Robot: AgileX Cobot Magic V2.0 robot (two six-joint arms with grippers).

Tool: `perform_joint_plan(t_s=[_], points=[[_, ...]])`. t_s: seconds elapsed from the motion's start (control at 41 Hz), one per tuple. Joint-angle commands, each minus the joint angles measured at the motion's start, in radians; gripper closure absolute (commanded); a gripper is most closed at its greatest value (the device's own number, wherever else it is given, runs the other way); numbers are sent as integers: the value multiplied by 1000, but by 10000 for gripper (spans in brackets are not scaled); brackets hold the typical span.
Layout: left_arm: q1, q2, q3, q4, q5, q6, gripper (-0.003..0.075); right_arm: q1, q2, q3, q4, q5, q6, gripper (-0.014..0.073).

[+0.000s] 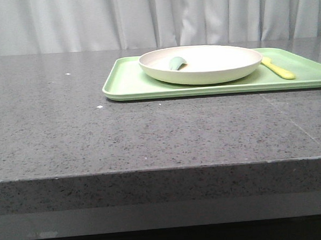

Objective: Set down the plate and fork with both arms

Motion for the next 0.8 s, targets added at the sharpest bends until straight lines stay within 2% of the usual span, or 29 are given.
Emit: perform_joint_plan(t_s=[0.0, 0.463, 0.634, 0.78], points=[[2, 3, -28, 6, -83, 5, 738, -3, -156, 122, -7, -133, -21, 657], [2, 3, -28, 6, -83, 5, 738, -3, -778, 869, -8, -495, -37, 657], [2, 3, -28, 6, -83, 5, 738, -3, -1023, 1069, -9, -580, -37, 659], [2, 3, -28, 6, -83, 5, 738, -3, -1211, 1171, -9, -628, -37, 661]])
